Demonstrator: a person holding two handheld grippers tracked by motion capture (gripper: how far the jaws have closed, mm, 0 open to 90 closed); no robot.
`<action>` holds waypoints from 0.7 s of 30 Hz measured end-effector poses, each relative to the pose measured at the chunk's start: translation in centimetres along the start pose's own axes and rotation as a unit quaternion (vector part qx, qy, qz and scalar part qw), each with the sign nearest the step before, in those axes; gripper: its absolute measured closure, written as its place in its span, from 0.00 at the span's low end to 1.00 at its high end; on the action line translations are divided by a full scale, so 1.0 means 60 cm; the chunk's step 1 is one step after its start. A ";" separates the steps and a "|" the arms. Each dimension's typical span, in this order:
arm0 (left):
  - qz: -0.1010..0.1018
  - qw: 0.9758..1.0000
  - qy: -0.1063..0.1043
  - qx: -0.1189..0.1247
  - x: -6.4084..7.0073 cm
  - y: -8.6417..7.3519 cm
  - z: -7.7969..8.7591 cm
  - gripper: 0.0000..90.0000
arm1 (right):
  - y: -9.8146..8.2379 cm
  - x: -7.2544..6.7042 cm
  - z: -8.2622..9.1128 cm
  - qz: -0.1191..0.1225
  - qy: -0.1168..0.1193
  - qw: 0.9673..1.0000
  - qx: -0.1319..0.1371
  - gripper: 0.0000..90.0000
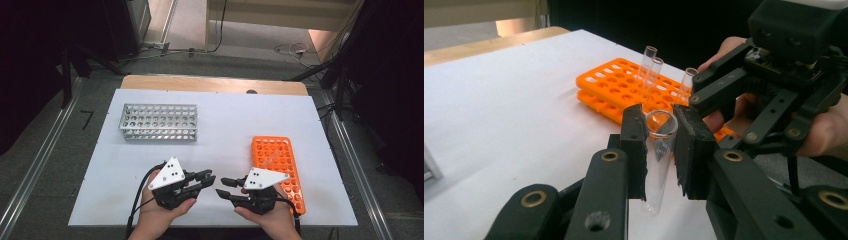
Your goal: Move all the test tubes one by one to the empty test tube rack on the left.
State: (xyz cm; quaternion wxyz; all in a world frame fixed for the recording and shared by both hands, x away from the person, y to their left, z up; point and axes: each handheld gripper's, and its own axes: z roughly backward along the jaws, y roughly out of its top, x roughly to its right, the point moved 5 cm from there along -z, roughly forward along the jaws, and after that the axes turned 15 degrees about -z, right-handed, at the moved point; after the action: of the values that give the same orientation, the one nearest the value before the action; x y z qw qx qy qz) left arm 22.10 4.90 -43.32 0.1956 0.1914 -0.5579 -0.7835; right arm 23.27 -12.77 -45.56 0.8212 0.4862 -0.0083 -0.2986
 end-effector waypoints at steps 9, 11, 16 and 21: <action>0.004 1.000 0.026 -0.002 -0.027 -0.002 0.016 0.84 | 0.022 0.017 0.045 -0.008 -0.012 0.999 0.037 0.42; 0.004 0.999 0.032 -0.003 -0.034 -0.003 0.018 0.84 | 0.026 0.024 0.056 -0.018 -0.019 0.998 0.049 0.36; 0.000 0.999 0.039 -0.009 -0.056 -0.002 0.018 0.84 | 0.034 0.039 0.080 -0.028 -0.032 0.997 0.070 0.26; 0.004 0.999 0.051 -0.006 -0.080 0.003 0.018 0.84 | 0.041 0.062 0.111 -0.044 -0.040 0.994 0.090 0.16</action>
State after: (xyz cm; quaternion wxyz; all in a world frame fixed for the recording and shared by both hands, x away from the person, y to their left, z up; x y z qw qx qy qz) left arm 25.64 8.22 -42.42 0.2276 0.2278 -0.5434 -0.7753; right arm 25.45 -19.05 -41.11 0.7592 0.5456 -0.0468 -0.3519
